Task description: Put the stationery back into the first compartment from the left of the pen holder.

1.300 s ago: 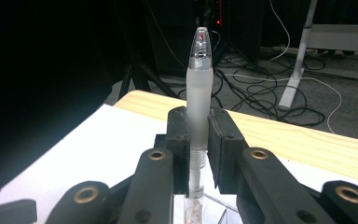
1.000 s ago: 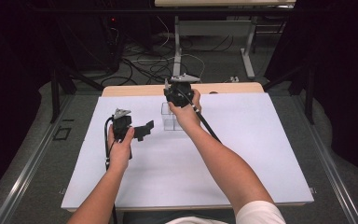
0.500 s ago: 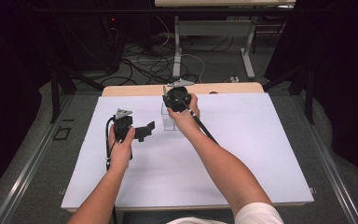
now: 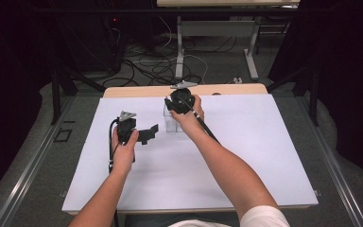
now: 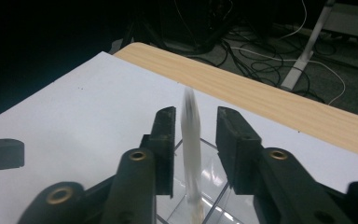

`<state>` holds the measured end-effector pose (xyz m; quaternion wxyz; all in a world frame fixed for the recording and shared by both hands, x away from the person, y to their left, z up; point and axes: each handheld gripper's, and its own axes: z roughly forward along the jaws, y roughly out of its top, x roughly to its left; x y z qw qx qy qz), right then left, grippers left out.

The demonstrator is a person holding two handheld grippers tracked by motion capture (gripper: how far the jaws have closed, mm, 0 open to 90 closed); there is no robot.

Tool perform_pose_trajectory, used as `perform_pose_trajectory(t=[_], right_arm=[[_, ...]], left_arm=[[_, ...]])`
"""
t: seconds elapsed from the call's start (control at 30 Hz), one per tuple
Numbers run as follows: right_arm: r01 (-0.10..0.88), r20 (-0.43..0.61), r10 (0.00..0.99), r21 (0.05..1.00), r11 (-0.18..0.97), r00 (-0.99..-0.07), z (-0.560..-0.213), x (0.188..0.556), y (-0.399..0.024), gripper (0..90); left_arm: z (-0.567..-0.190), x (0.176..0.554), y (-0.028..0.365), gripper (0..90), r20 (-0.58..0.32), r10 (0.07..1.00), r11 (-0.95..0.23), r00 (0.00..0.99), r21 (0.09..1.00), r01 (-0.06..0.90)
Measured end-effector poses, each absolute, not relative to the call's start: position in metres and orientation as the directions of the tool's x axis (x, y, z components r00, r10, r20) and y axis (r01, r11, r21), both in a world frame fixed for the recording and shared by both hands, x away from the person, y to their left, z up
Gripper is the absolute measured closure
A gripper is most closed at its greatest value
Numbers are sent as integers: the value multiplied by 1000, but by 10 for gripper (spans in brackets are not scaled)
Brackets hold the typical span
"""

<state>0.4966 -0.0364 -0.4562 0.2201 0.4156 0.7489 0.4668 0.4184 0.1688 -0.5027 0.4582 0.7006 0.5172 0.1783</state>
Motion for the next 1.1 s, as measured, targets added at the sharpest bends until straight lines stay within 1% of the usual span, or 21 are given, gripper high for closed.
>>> perform_pose_trajectory(t=[0.2, 0.3, 0.53, 0.63, 0.7, 0.83, 0.93, 1.1], right_arm=[[416, 71, 816, 884, 215, -573, -446, 491, -44, 521], [415, 79, 812, 885, 210, -578, -443, 489, -50, 417], [423, 69, 802, 875, 237, -594, -443, 479, -66, 367], [427, 65, 804, 871, 244, -592, -444, 475, -74, 365], [427, 70, 802, 872, 240, -594, -445, 472, -80, 357], [436, 98, 805, 875, 210, -585, -449, 465, -92, 301], [458, 119, 809, 867, 198, -576, -452, 462, -99, 276], [456, 95, 819, 864, 215, -566, -456, 455, -112, 249]], left_arm=[[-502, 419, 171, 4, -222, 890, -46, 398, 825, 563], [-503, 419, 171, 4, -220, 893, -44, 394, 827, 561], [-505, 420, 171, 4, -212, 894, -57, 394, 820, 570], [-505, 420, 171, 4, -213, 894, -55, 394, 820, 569], [-506, 420, 171, 4, -212, 894, -55, 394, 822, 566], [-506, 420, 171, 4, -214, 895, -54, 392, 819, 571], [-506, 420, 172, 4, -213, 895, -55, 392, 820, 570], [-506, 420, 172, 4, -212, 896, -56, 390, 819, 572]])
